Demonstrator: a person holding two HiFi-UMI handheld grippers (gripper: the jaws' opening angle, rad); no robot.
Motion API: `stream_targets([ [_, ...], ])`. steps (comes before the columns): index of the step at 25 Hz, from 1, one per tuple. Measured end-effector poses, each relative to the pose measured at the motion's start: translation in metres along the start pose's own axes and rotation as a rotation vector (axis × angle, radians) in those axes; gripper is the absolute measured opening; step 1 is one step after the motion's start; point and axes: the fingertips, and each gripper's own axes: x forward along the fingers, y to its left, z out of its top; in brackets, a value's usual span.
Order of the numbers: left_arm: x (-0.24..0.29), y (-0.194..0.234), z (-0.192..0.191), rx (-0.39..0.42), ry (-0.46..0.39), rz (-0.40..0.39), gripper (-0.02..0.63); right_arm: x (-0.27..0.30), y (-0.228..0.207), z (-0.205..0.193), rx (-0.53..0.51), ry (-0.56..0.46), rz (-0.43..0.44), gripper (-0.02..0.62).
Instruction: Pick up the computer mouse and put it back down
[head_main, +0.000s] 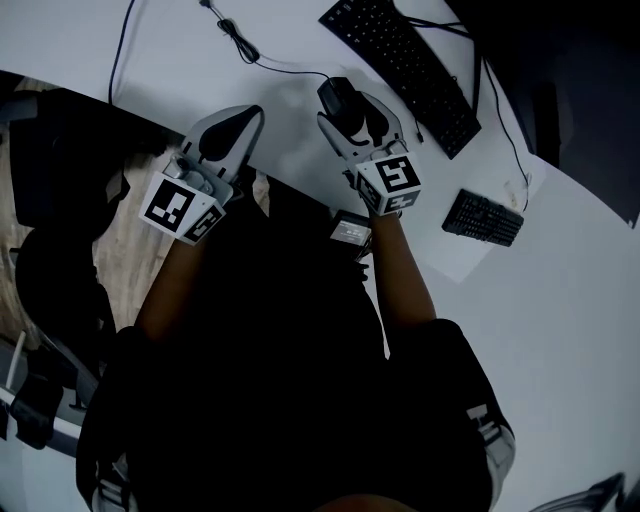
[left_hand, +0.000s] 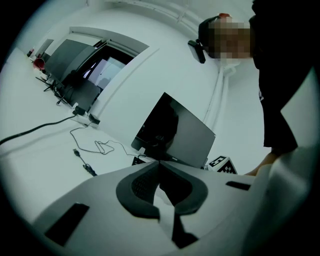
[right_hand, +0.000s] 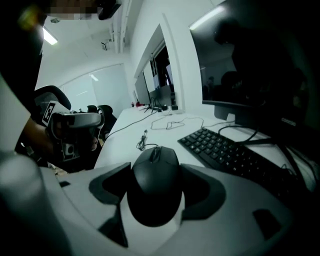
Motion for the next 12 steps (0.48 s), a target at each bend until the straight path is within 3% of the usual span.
stream_targets([
  [6, 0.01, -0.014, 0.05, 0.08, -0.056, -0.055, -0.005, -0.044, 0.003, 0.075, -0.047, -0.223, -0.049, 0.308],
  [12, 0.001, -0.029, 0.092, 0.134, -0.117, -0.043, -0.005, -0.109, 0.006, 0.132, -0.099, -0.385, -0.082, 0.308],
])
